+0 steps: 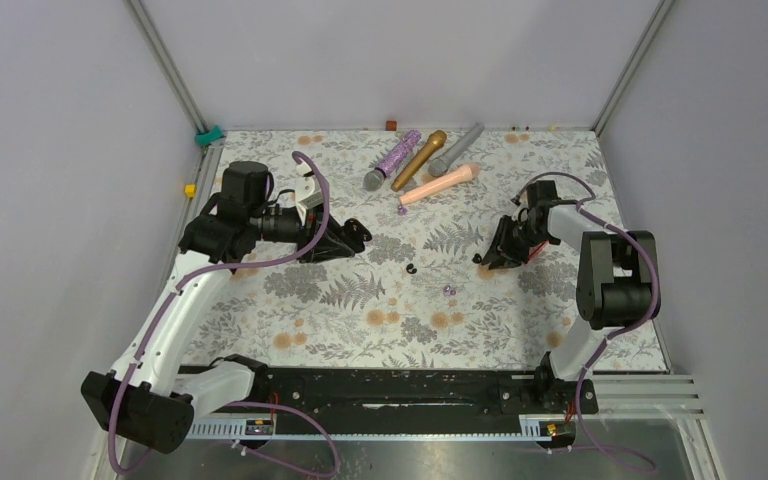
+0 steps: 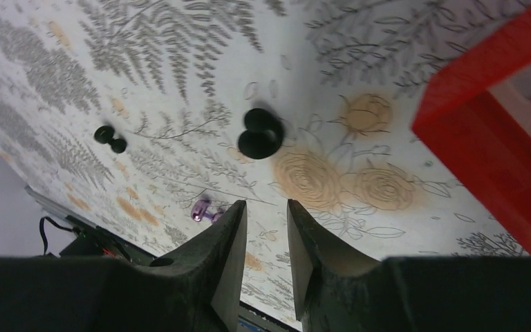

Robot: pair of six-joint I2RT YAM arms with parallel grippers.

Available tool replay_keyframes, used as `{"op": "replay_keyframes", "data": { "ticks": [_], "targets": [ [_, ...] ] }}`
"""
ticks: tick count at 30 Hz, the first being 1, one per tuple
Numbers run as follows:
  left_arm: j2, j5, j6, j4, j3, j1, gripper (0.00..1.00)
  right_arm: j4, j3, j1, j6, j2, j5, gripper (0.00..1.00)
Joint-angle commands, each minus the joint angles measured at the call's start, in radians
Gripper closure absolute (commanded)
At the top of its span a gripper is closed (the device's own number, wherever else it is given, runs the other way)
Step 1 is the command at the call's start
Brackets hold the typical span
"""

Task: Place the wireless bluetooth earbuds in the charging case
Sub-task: Pick up the earbud from the center of the board.

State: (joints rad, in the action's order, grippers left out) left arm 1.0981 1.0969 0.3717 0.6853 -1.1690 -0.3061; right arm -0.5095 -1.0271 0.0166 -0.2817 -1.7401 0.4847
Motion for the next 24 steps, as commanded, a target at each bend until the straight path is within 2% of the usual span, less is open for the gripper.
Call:
{"op": "replay_keyframes", "data": {
  "ticks": [1,13,24],
  "targets": [
    [-0.022,0.006,-0.001,-0.052,0.0,0.007,1.0,0.047,0.009,-0.01,-0.088,0.032,-0.092,0.66],
    [-0.018,-0.014,-0.012,-0.061,-0.002,0.006,1.0,0.029,-0.051,-0.003,-0.127,-0.014,-0.151,0.69],
    [-0.033,-0.034,-0.015,-0.06,-0.003,0.007,1.0,0.008,-0.091,0.105,-0.096,0.0,-0.316,0.71]
  ]
}}
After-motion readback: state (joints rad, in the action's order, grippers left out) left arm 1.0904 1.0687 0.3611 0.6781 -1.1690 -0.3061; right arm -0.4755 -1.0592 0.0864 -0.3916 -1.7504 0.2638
